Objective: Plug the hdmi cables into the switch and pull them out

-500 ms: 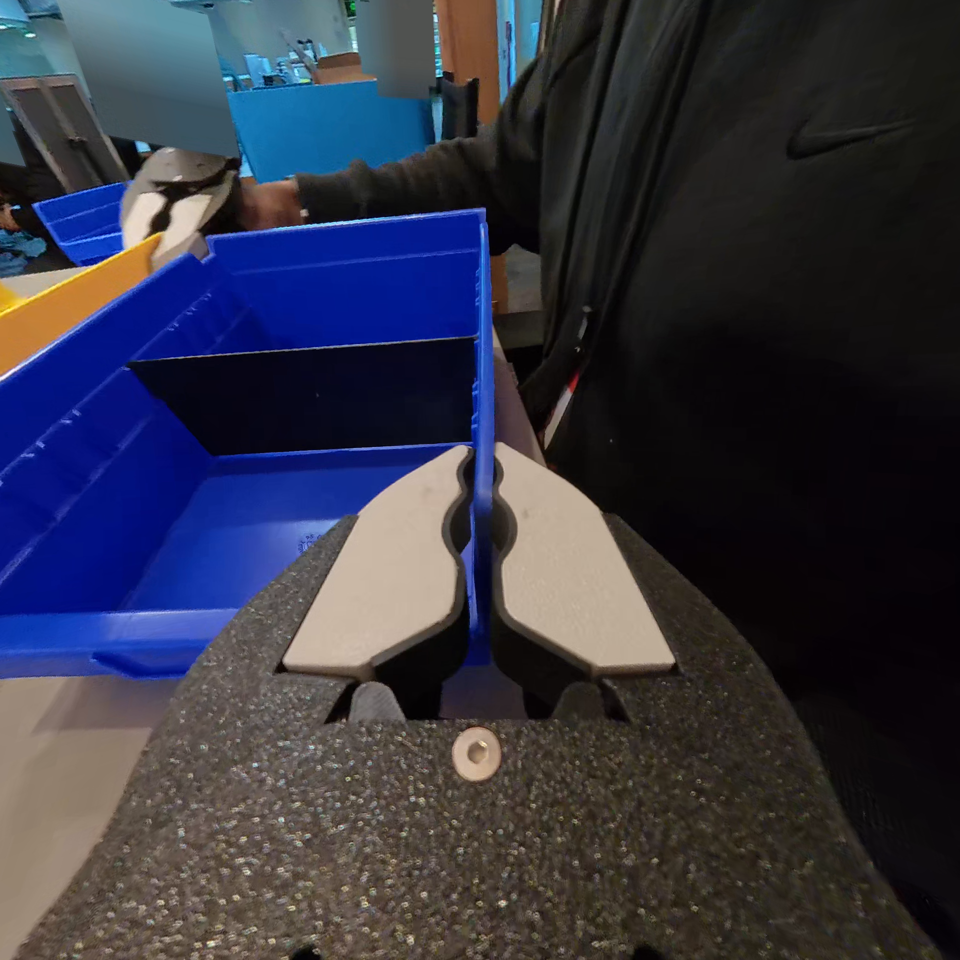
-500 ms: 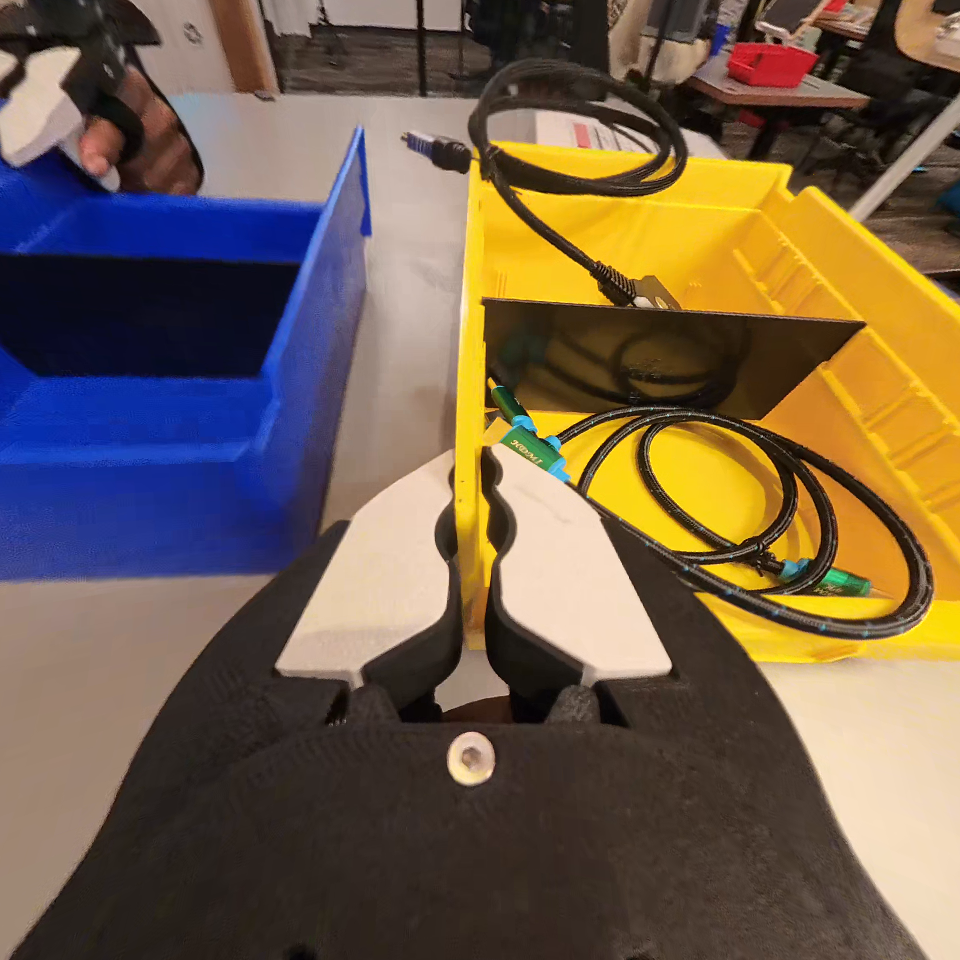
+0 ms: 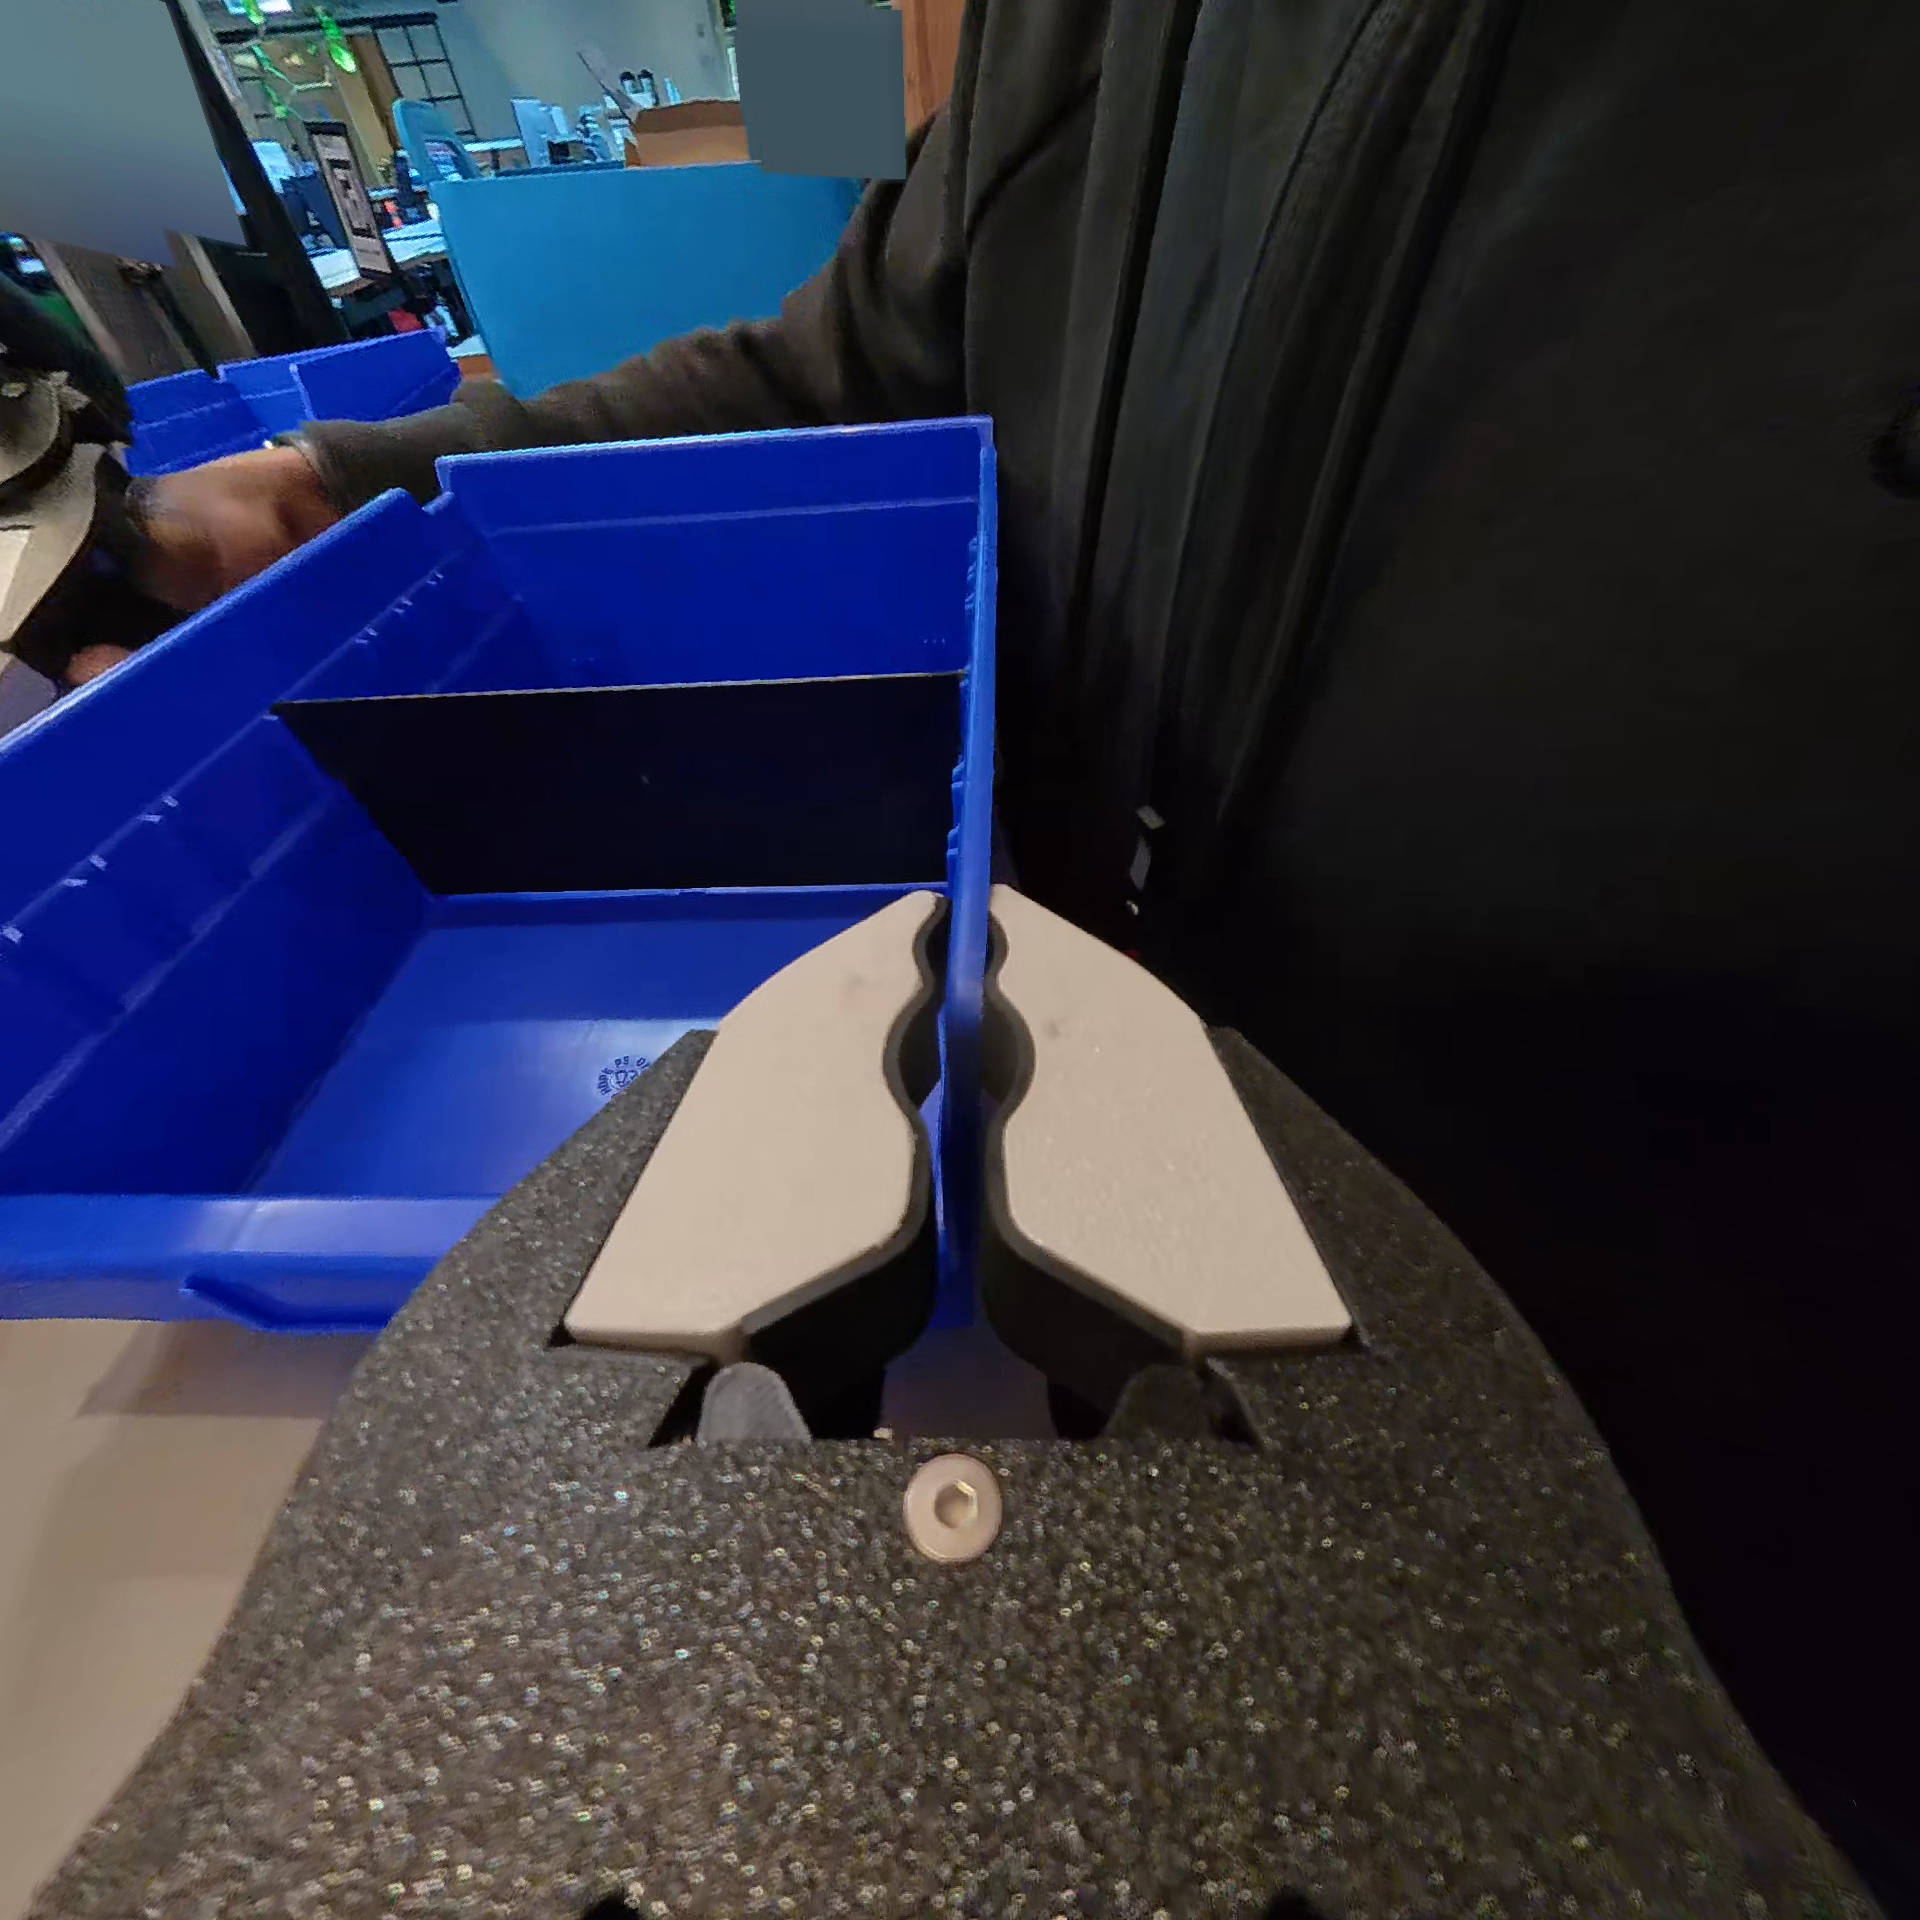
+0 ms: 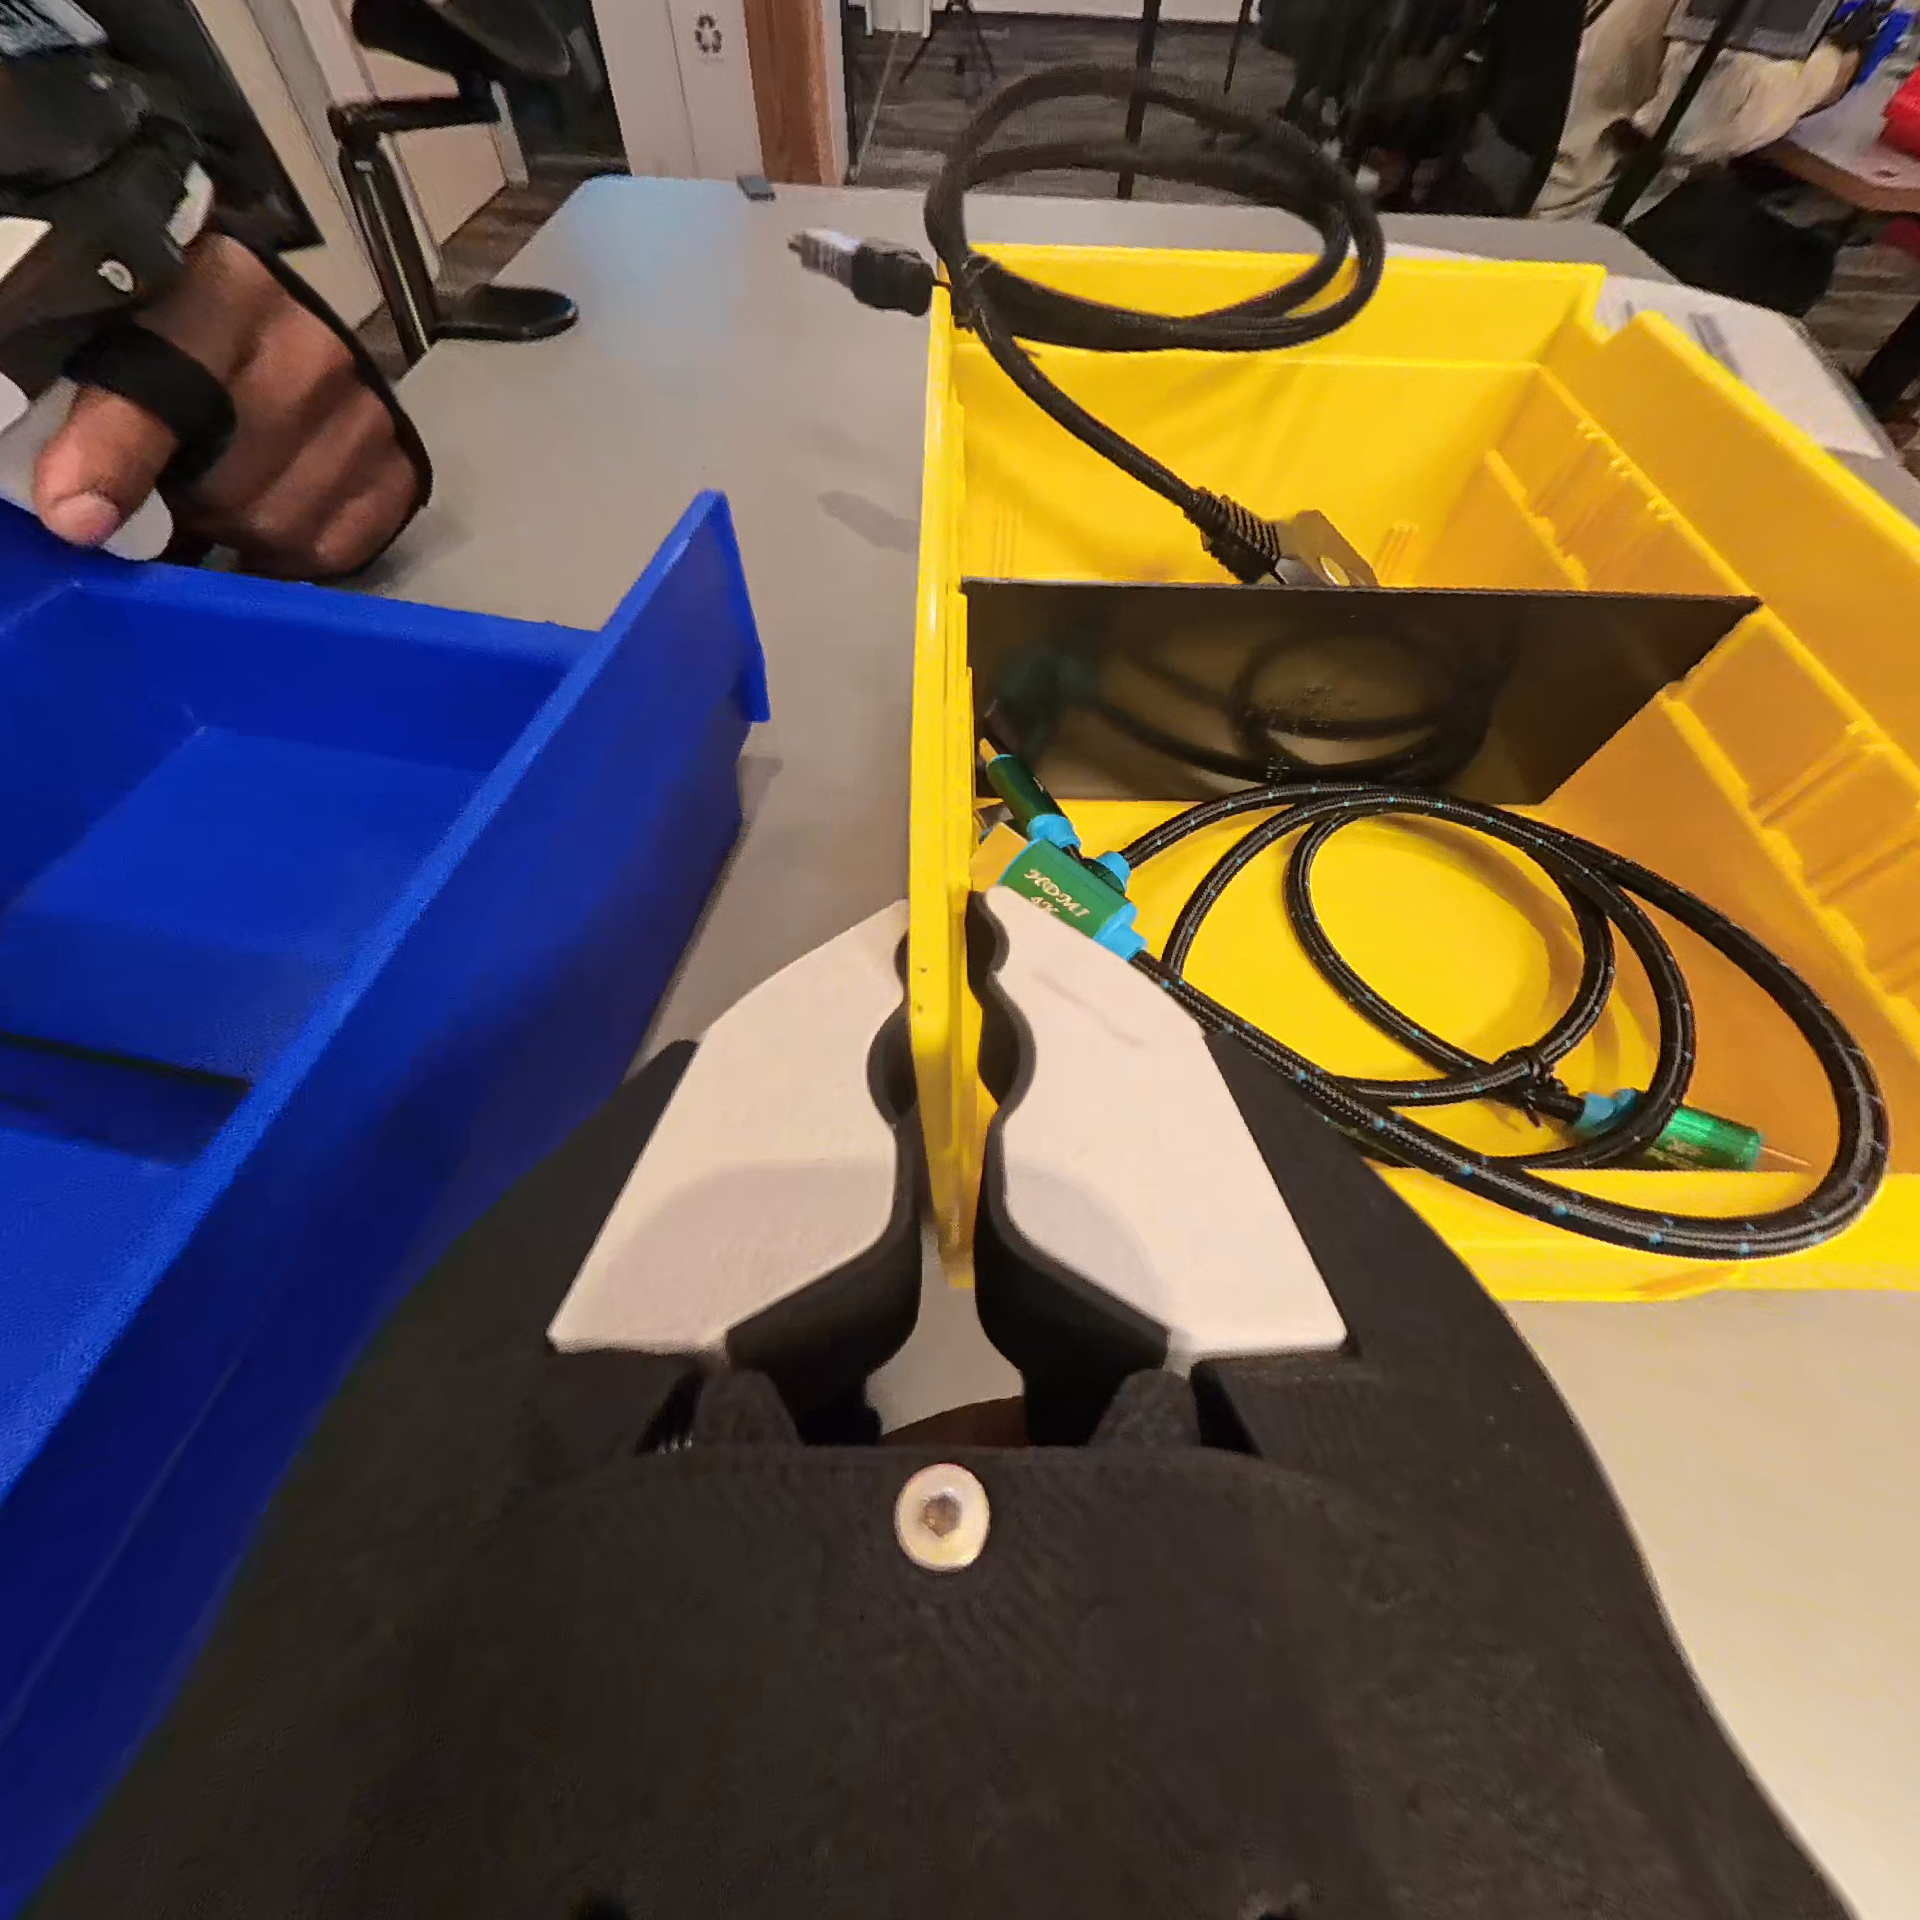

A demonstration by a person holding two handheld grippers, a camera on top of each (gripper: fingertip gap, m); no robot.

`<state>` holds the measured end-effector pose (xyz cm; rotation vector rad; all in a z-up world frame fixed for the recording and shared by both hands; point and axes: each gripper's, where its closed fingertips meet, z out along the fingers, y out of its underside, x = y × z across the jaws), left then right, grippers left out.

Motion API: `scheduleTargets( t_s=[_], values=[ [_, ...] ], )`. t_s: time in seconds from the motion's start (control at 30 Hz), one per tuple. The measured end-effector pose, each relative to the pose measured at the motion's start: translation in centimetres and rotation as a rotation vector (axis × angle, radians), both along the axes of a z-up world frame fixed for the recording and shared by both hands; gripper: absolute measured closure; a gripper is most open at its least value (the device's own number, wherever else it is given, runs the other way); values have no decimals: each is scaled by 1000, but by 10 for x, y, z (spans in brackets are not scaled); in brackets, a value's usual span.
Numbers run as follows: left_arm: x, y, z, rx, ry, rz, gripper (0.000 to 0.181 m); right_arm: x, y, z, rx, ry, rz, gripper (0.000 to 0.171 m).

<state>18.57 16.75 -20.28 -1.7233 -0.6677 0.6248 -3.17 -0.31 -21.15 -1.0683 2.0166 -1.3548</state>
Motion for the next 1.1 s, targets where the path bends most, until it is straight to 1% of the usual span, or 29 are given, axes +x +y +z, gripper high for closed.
scheduleTargets(
  t_s=[0.07, 0.1, 0.13, 0.17, 0.2, 0.27, 0.3, 0.37, 0.43, 0.47, 0.5, 0.57, 0.63, 0.67, 0.73, 0.8, 0.9, 0.97, 1.07, 1.1],
  values=[
    [-5, -6, 1, 0, 3, 57, 176, 1, -1, -2, 18, 67, 1, 163],
    [-5, -10, 2, -4, 8, 83, 173, 0, -1, 1, 15, 86, -6, 155],
    [-3, -16, 7, -4, 26, 109, 165, -3, 0, 9, 5, 74, -16, 148],
    [0, -23, 18, 11, 54, 134, 157, -6, 3, 21, -2, 49, -24, 146],
    [3, -33, 32, 34, 84, 170, 152, -11, 7, 33, -8, 28, -39, 145],
    [5, -70, 66, 72, 151, 310, 146, -28, 13, 54, -23, 27, -103, 144],
    [5, -97, 82, 86, 158, 416, 145, -39, 16, 62, -21, 44, -149, 143],
    [3, -167, 105, 127, 109, 672, 136, -60, 30, 71, 18, 90, -246, 140],
    [7, -245, 109, 173, 3, 937, 124, -74, 53, 73, 87, 122, -304, 135],
    [11, -280, 108, 192, -39, 1032, 123, -79, 67, 74, 114, 130, -322, 133],
    [15, -311, 105, 209, -76, 1095, 123, -83, 80, 73, 135, 135, -340, 133],
    [17, -368, 102, 278, -132, 1160, 122, -90, 107, 66, 197, 144, -375, 131],
    [9, -415, 100, 395, -188, 1164, 123, -99, 132, 55, 281, 147, -414, 126],
    [0, -432, 98, 455, -232, 1142, 123, -102, 143, 51, 321, 139, -430, 123],
    [-28, -451, 88, 503, -348, 1063, 123, -104, 160, 47, 390, 83, -449, 118],
    [-61, -457, 69, 461, -492, 992, 122, -101, 173, 48, 439, 10, -462, 117],
    [-101, -449, 34, 337, -709, 894, 115, -94, 189, 36, 518, 2, -497, 108],
    [-118, -442, 16, 273, -808, 851, 113, -86, 199, 22, 591, 9, -521, 100],
    [-134, -441, -3, 225, -890, 839, 118, -71, 208, 7, 673, -2, -538, 100],
    [-137, -438, -5, 246, -911, 810, 118, -66, 211, 2, 696, 1, -540, 101]
  ],
)
